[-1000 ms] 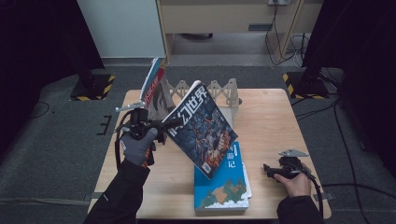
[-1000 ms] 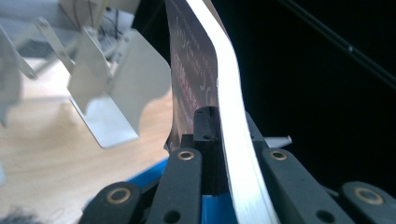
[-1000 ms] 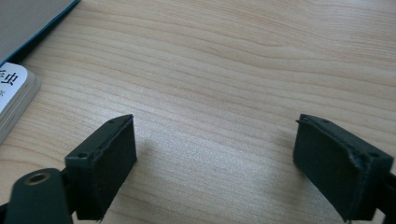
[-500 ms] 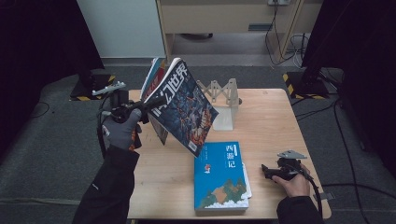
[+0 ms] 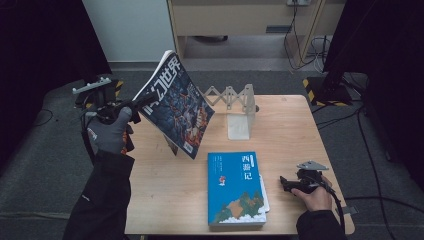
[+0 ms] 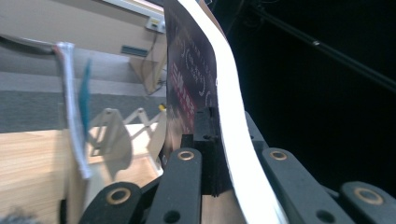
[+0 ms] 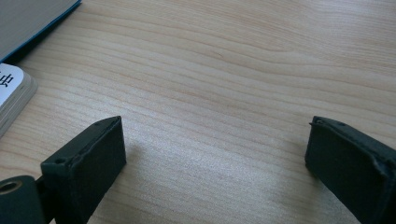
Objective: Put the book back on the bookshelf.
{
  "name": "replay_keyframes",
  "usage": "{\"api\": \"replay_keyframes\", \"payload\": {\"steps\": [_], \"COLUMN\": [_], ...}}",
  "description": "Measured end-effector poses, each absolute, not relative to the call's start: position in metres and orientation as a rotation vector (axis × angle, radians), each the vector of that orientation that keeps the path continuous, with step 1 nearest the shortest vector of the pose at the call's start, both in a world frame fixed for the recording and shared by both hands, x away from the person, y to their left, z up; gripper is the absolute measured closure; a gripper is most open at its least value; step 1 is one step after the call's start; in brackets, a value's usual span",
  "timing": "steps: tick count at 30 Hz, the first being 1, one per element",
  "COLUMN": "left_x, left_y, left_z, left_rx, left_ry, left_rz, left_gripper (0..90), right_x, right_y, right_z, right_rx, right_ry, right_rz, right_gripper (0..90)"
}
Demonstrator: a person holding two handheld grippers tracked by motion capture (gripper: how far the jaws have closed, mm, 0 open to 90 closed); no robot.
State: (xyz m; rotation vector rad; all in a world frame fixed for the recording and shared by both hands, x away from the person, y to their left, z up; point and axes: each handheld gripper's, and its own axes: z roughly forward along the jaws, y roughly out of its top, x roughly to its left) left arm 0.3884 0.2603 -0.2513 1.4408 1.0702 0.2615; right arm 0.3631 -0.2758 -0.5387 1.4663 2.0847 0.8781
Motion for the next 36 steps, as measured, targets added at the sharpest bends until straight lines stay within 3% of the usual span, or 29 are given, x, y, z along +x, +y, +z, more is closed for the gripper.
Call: {"api": "replay_keyframes", "payload": {"steps": [20,36], "left_x": [0.410,0.442], "left_y": [0.265,0.228], "left_z": [-0.244,-0.254], "left_rx": [1.477,1.533], "left_ry": [1.193,1.243], "left_rz": [0.438,0.547], "left_gripper": [82.1,82.1], "right_x": [0.363,0.363], "right_y": [-0.276,-0.276], "right_z": [-0.539,-0.539], "right_rx": [1.463,1.463], "right_ry": [2.088,2.090], "right_rz": [0.877,0.877], "right_gripper": [5.2,5.2]}}
